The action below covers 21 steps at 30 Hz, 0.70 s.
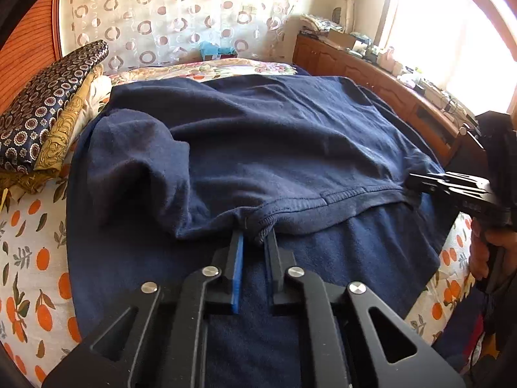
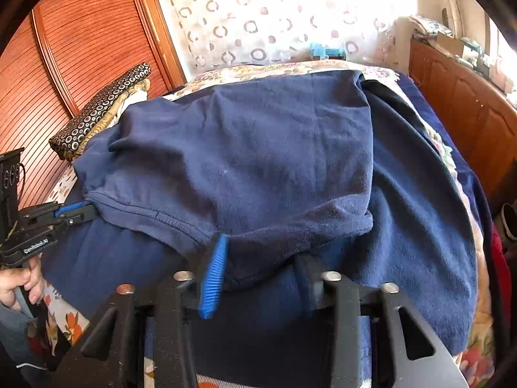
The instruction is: Fold small clothes
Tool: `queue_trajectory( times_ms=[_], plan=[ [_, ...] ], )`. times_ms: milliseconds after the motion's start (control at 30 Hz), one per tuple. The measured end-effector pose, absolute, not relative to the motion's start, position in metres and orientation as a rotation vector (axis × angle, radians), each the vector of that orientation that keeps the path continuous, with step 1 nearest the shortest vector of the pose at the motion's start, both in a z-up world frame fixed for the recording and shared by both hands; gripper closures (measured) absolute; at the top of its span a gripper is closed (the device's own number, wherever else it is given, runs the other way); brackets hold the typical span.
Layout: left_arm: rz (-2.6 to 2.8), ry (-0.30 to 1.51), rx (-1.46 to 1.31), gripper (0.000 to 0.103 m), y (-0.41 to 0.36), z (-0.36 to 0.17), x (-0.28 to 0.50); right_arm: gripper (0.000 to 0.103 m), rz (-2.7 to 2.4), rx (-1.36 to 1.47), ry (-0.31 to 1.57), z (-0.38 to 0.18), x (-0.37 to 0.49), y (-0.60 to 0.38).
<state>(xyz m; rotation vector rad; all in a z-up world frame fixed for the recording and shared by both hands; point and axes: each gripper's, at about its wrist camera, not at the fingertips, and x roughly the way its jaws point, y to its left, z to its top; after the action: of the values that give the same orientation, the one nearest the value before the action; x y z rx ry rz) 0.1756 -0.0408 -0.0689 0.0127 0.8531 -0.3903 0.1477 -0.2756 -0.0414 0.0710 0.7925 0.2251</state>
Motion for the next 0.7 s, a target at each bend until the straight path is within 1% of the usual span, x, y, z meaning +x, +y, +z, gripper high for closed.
queue_trajectory(
  times_ms=[67, 167, 300, 400, 700],
  plan=[
    [-0.405, 0.824, 0.024, 0.093, -0.042, -0.062, 0.166, 0.099, 0.231, 0.079, 0.778, -0.04, 0.145, -0.276],
    [-0.435, 0.785, 0.032, 0.094, -0.043, -0.049, 0.149, 0.1, 0.243, 0.095, 0.74, -0.028, 0.133, -0.283],
    [-0.489, 0.763, 0.025, 0.094, -0.048, -0.033, 0.119, 0.1, 0.245, 0.095, 0.689, -0.01, 0.111, -0.295],
    [-0.518, 0.77, 0.019, 0.094, -0.055, -0.031, 0.106, 0.101, 0.24, 0.102, 0.671, -0.003, 0.095, -0.306],
    [-0.522, 0.778, 0.031, 0.093, -0.07, -0.028, 0.076, 0.101, 0.217, 0.071, 0.68, -0.009, 0.058, -0.313]
  ],
)
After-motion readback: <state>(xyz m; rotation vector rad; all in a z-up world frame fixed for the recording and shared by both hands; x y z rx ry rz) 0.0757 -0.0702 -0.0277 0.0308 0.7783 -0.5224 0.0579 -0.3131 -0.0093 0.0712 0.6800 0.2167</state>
